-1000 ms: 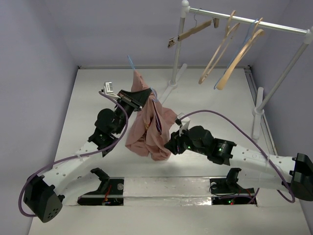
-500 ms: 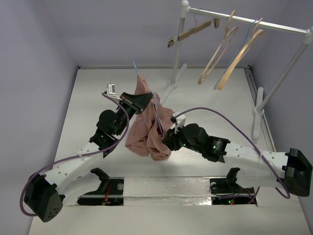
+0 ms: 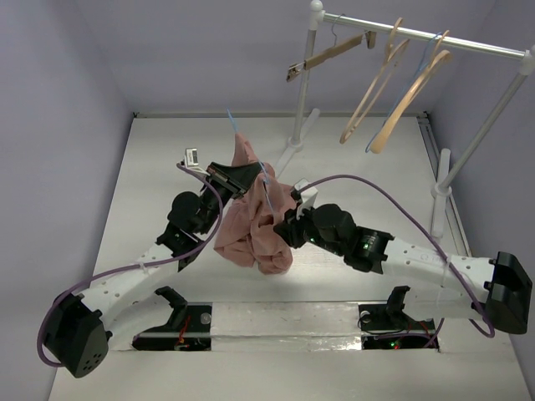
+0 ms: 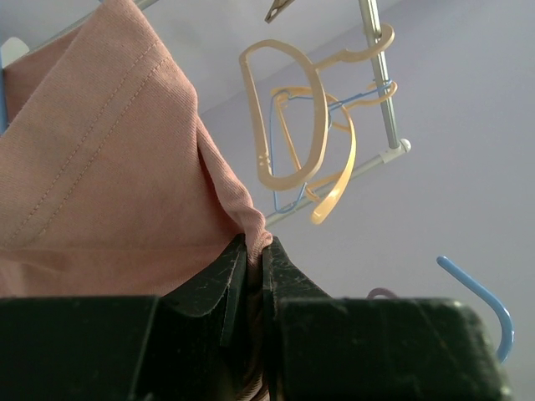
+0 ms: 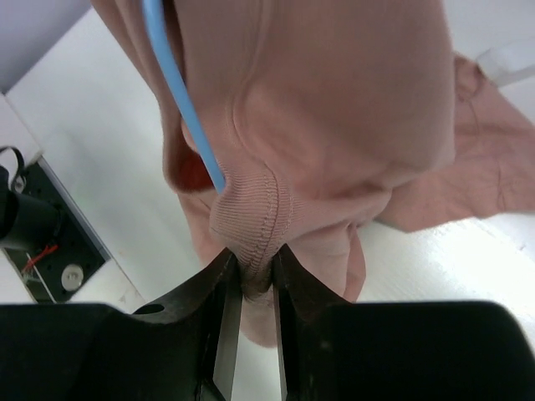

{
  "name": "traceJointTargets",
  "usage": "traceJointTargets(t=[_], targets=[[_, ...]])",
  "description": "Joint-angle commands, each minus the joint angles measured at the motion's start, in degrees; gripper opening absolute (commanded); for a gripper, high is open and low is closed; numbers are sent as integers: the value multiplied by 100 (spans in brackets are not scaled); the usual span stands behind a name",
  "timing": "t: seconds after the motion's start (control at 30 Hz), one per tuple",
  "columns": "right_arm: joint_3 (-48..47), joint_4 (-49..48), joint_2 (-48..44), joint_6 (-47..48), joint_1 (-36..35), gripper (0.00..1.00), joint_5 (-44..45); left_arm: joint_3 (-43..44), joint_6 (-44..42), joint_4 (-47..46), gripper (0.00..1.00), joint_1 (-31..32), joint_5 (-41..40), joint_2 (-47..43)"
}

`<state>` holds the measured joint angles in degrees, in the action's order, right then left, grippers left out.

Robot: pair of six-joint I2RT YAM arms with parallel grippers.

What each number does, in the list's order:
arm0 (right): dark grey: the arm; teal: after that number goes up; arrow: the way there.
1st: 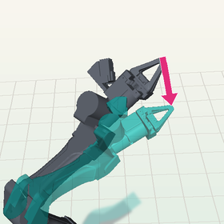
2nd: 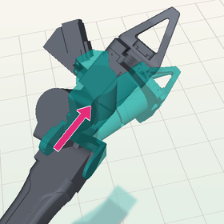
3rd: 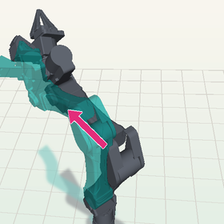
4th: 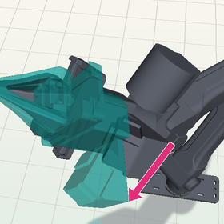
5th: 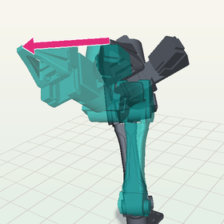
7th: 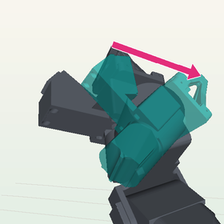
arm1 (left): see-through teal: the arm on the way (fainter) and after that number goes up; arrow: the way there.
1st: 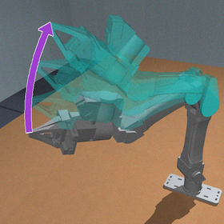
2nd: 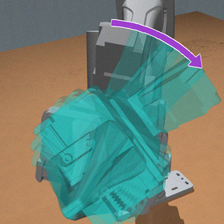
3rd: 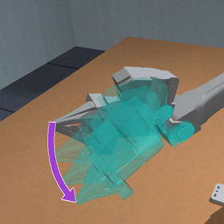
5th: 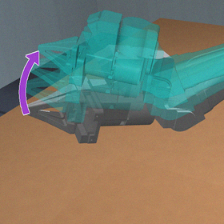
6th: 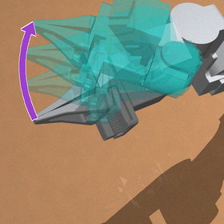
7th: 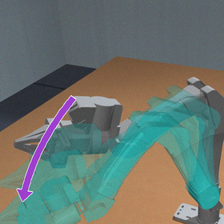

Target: Place the t-shirt on the hanger

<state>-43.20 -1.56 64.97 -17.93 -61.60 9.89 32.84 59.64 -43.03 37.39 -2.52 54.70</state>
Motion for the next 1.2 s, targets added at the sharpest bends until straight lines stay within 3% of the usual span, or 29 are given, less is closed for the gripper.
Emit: traceJointTargets(t=[0.0, 0.43, 0.53, 0.57, 0.6, 0.63, 0.7, 0.73, 0.77, 0.83, 1.17], targets=[[-513, -248, 102, 141, -45, 26, 285, -76, 171, -654, 0, -12, 85, -12], [-1024, -564, 754, 291, -45, 27, 769, -146, 329, -725, 0, 41, 42, -82], [-901, -634, 693, 229, -45, 15, 839, -173, 303, -637, 0, 41, 33, -117], [-883, -617, 605, 212, -45, 0, 839, -164, 225, -611, 0, 41, 41, -108], [-866, -565, 544, 194, -45, 0, 822, -138, 154, -454, 0, 41, 33, -117], [-848, -417, 491, 176, -45, 0, 769, -77, 75, -357, 16, 41, -19, -152], [-813, -188, 263, 159, -45, 0, 681, -15, -197, -7, 38, 41, -107, -222], [-813, 92, 175, 132, -45, 0, 576, 55, -294, 118, 58, 41, -238, -310], [-804, 225, 87, 115, -45, 0, 454, 99, -399, 241, 65, 41, -292, -345], [-804, 725, -176, 54, -45, 0, 129, 239, -689, 626, 72, 41, -476, -468], [-690, 1553, -1012, -140, -45, 0, -163, 433, -1419, 1420, 72, -30, -1066, -742]])
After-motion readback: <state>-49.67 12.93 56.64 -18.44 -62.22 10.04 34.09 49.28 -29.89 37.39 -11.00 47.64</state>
